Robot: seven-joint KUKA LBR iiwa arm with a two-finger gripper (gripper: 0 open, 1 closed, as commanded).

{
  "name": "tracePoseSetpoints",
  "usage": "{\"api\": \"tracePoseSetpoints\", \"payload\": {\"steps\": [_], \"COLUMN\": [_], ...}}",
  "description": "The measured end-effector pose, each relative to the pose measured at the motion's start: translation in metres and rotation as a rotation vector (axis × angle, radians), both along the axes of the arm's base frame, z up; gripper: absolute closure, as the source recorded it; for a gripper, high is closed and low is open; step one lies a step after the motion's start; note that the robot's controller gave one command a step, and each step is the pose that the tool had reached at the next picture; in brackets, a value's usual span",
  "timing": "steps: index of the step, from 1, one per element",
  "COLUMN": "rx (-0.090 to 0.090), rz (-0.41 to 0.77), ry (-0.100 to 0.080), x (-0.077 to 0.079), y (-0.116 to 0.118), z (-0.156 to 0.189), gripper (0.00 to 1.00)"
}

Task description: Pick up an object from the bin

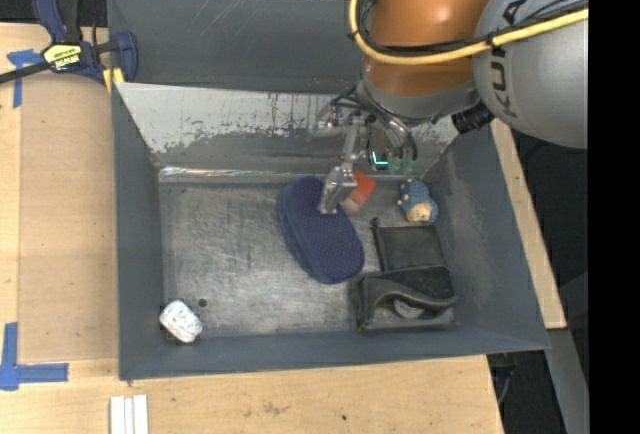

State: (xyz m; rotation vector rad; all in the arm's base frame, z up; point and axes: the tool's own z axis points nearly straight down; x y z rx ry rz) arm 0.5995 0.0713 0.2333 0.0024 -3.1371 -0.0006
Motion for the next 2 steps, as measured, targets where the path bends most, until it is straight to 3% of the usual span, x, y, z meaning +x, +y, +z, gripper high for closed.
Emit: {"api": "tracePoseSetpoints", "payload": {"steps": [1, 2], "rx": [-0.002, 0.005], "rz": [-0.048, 0.353], "ry": [0.003, -0.023], "x": [-0.041, -0.048], "y": [-0.027, -0.067], "z": [-0.103, -0.137], "gripper": [0.0, 0.0]}}
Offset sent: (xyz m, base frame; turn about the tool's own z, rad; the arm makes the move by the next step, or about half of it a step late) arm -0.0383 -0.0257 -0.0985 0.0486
